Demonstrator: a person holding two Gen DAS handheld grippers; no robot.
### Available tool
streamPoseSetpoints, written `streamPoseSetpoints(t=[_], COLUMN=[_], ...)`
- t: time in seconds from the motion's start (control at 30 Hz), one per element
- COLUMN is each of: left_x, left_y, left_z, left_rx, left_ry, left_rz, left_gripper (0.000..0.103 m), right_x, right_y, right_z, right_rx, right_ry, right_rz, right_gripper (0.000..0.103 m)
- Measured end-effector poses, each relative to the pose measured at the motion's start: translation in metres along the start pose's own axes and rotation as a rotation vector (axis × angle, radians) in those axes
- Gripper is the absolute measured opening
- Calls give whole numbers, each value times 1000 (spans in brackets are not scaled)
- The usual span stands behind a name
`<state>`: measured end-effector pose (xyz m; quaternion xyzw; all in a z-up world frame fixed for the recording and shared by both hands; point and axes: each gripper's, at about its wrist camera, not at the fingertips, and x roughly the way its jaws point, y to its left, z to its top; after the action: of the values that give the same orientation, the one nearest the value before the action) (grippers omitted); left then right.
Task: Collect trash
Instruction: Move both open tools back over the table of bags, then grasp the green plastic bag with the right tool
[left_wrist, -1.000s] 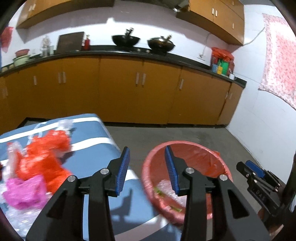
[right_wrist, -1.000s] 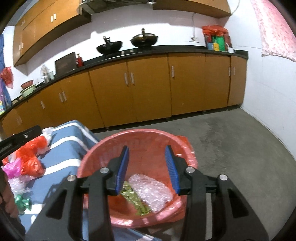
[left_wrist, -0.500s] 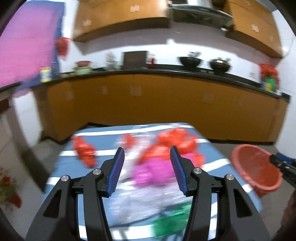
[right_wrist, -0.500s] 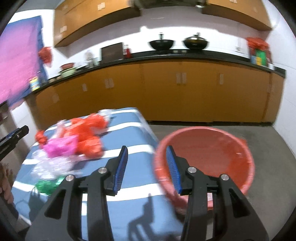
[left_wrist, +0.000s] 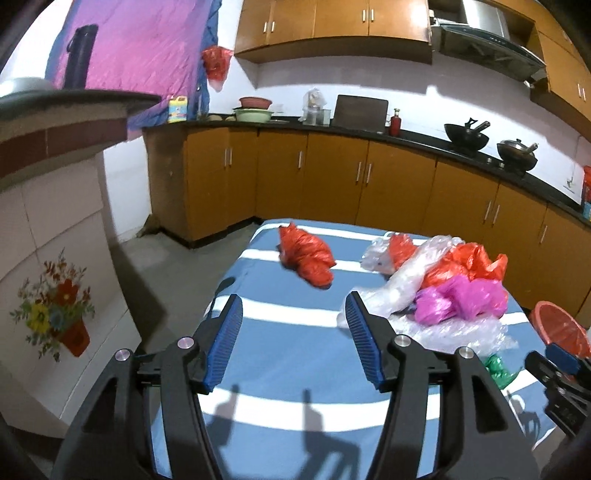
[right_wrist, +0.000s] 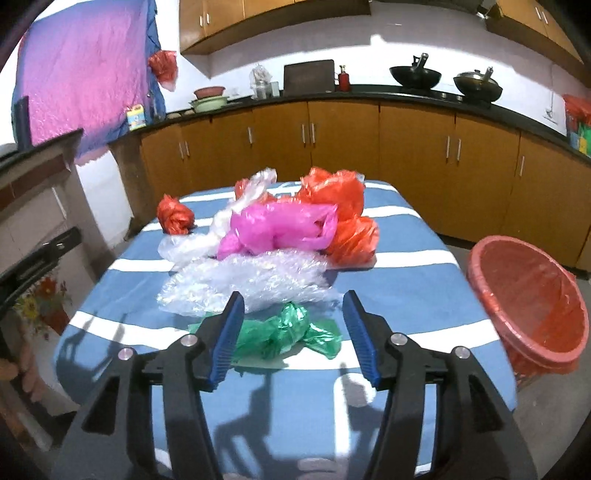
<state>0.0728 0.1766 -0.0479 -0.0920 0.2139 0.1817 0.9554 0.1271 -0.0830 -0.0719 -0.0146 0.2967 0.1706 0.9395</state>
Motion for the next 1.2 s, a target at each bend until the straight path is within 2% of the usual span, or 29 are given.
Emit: streamPoseSetpoints(t=[0.1,0.33,0.43,0.5,0.6,0.8,0.9,1.2], left_x=[-3,-2,-1,1,5,16,24,38], left_y=[9,9,5,0,-9,-40,-59,-124], left_z=[-9,-17,-19,-21,-22,-22,-23,-29], left_rx=[-12,-20,-14,-8,-2,31,64,238], left_ry=[7,22,28,37,56,92,111,160], left_rz=[-8,-43,-62,-79,-106,-182,-219,-351], left_gripper=[58,58,58,58,59,66,66,66], right_x=[17,45,52,54,50,34,22,-3], right_y=[0,2,1,-1,0,-18,-34,-81], right_z=[-1,-5,-10,-13,-15,-15,-13,-6], right_rx=[24,-8,-12,-14,-31,-4,13,100], right_ry=[44,111,139,151,142,108,83,41], right_rz=[-38,-104,-105,-94,-98,-123,-154,-212], right_gripper=[55,53,36,21,16,15,15,15])
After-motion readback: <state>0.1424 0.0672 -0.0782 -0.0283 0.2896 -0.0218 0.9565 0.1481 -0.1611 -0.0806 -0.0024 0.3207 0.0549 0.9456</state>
